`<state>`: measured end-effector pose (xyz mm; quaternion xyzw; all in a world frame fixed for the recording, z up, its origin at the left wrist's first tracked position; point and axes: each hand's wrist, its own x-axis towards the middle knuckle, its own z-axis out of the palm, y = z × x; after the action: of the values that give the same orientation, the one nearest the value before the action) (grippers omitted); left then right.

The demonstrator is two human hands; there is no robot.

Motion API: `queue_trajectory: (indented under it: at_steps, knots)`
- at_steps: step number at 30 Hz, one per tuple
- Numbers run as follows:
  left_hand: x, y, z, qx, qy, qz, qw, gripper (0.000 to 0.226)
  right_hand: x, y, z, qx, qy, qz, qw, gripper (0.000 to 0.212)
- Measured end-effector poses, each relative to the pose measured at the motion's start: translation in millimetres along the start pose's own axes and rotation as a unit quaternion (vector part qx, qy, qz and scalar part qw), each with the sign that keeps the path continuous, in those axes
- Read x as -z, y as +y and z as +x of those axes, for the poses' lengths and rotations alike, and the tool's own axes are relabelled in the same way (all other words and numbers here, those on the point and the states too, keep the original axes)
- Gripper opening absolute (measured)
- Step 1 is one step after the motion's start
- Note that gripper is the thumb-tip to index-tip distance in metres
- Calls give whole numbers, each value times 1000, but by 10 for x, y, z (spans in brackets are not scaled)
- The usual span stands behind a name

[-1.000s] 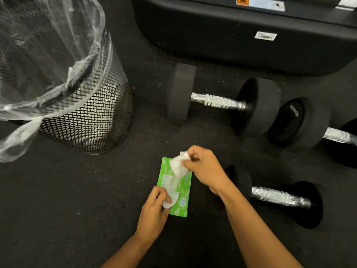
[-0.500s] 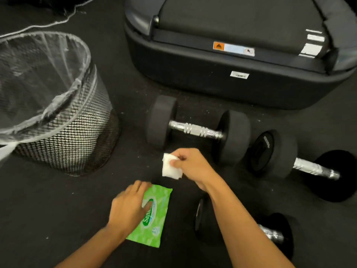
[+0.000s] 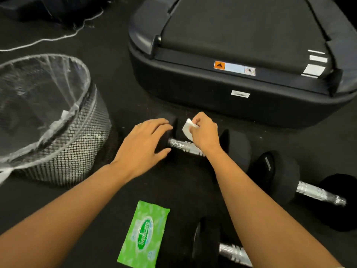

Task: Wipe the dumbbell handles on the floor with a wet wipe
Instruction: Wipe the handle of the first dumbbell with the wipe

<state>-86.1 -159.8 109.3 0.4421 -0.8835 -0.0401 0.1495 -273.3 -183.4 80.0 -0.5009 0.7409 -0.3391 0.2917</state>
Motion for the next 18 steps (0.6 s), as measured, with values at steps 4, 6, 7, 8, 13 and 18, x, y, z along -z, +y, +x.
queue_trajectory:
  at_steps: [4, 6, 7, 8, 13, 18]
  knots:
    - [-114, -142, 131, -24, -48, -3, 999, 76, -210, 138, 114, 50, -22, -124, 991, 24]
    - [-216, -209, 131, -37, -78, -14, 996, 78, -276, 171, 122, 64, -49, -206, 975, 26]
    - [-268, -244, 118, -40, -95, -24, 994, 79, -310, 173, 114, 64, -69, -238, 967, 24]
    - [-314, -279, 104, -43, -108, -33, 993, 80, -339, 169, 94, 64, -89, -261, 959, 22]
    - [-421, -381, 80, -57, -127, -44, 989, 80, -288, 200, -220, 144, -119, -203, 961, 20]
    - [-458, -395, 74, -57, -109, -90, 988, 80, -246, 287, -163, 104, -86, -174, 976, 21]
